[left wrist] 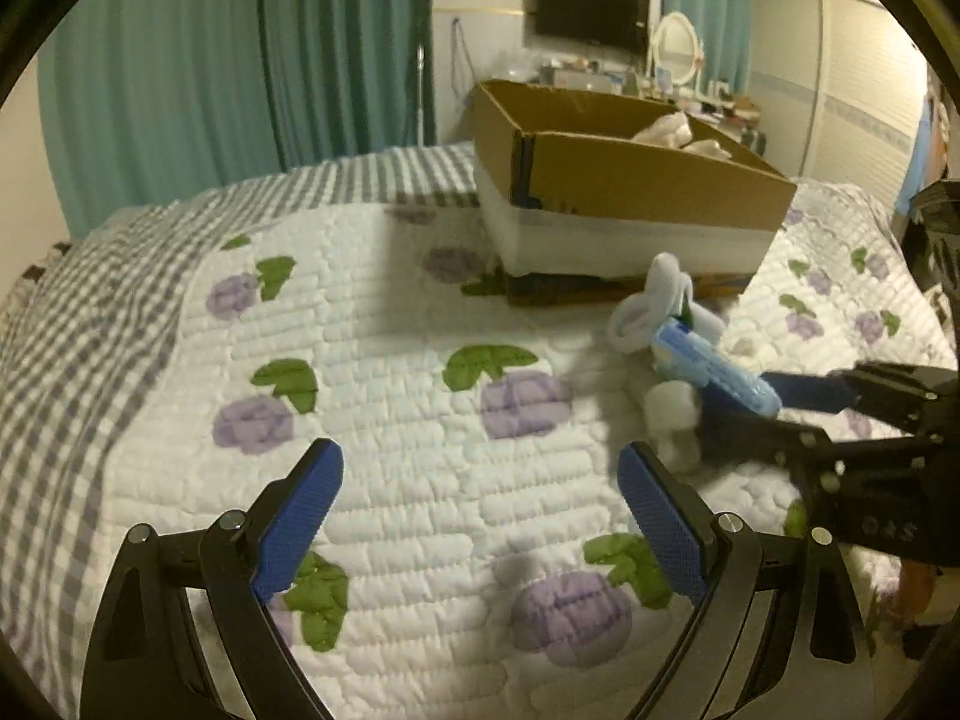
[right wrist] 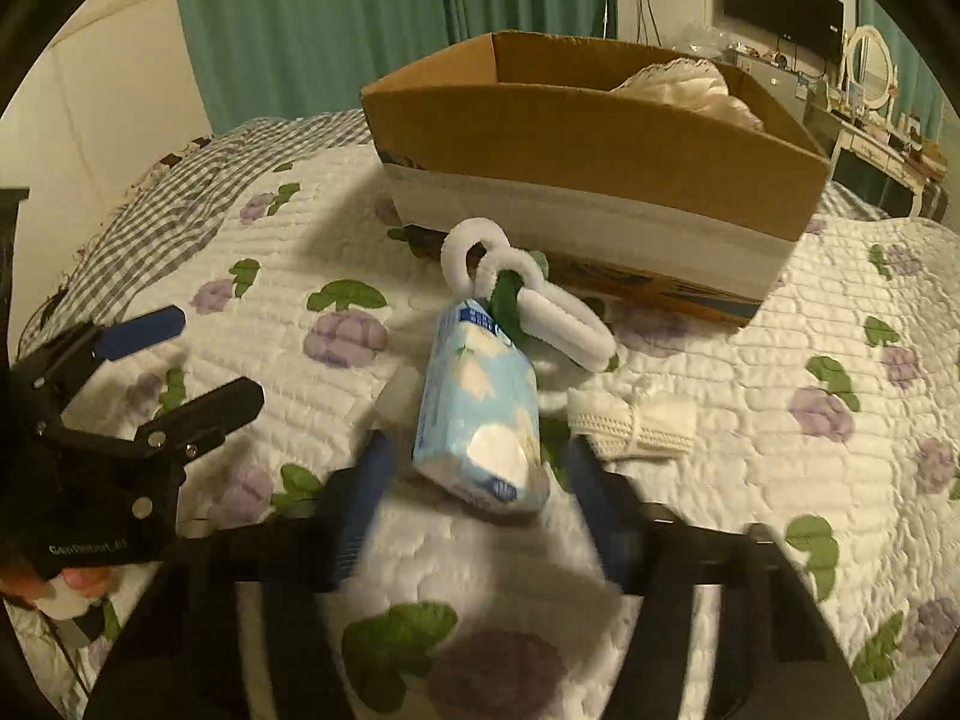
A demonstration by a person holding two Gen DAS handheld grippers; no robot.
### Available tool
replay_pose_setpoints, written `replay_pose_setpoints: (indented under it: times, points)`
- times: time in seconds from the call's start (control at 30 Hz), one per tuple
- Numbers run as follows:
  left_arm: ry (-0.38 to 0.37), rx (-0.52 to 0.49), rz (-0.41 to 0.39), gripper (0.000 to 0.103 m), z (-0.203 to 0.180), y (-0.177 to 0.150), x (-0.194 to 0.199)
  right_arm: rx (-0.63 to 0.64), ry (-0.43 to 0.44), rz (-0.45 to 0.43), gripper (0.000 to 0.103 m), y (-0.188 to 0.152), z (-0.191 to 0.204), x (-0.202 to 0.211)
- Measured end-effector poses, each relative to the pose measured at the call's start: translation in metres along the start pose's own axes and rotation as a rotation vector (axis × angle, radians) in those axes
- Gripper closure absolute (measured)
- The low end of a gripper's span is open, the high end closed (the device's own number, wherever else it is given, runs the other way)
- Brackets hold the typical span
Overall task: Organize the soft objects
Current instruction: 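Grasp the blue tissue pack with the right tool, then grasp a white soft item with the left tool while the right tool carries the blue pack into the box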
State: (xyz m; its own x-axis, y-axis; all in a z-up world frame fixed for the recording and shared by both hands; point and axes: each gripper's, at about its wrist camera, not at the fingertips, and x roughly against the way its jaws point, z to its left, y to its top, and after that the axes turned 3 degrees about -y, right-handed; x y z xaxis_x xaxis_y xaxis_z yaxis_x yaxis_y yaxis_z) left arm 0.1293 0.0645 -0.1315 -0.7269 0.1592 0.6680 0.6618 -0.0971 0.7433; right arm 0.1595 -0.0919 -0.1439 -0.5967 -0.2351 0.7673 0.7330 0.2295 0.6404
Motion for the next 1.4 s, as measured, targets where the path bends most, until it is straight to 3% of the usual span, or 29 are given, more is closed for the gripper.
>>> replay_pose_setpoints:
  times: [0.07,0.17,0.43,0.63,0.7,0.83,1.0,1.1,1.23,1.4]
  points:
    - [-0.013,0.008,-0.004,0.009,0.001,0.0,-0.001,-0.002,0.007,-0.006,0.074,0.001,-0.001,-0.001]
    - [-0.036,0.012,0.0,0.009,0.0,-0.001,-0.004,0.002,0.003,-0.029,0.079,0.005,0.001,0.004]
    - [-0.113,-0.016,-0.004,0.01,-0.026,0.005,0.007,-0.033,0.015,-0.133,0.084,0.01,-0.007,0.046]
    - [-0.154,-0.062,0.057,0.011,-0.055,0.009,-0.007,-0.097,-0.034,-0.231,0.084,0.014,-0.039,0.082]
    - [-0.167,-0.06,0.081,0.022,-0.061,0.01,-0.016,-0.127,-0.056,-0.238,0.084,0.013,-0.058,0.086]
    - [-0.158,-0.047,0.145,0.029,-0.065,0.016,-0.043,-0.146,-0.109,-0.191,0.084,0.004,-0.079,0.069]
    - [-0.161,-0.045,0.191,0.067,-0.069,0.021,-0.066,-0.178,-0.116,-0.113,0.084,0.004,-0.092,0.044]
    - [-0.155,-0.073,0.199,0.077,-0.074,0.02,-0.071,-0.151,-0.116,-0.117,0.084,0.004,-0.087,0.043]
    - [-0.149,-0.095,0.194,0.078,-0.077,0.016,-0.06,-0.155,-0.096,-0.138,0.084,0.002,-0.084,0.05]
    - [-0.184,-0.037,0.166,0.078,-0.075,0.02,-0.027,-0.167,-0.06,-0.189,0.084,0.002,-0.076,0.073]
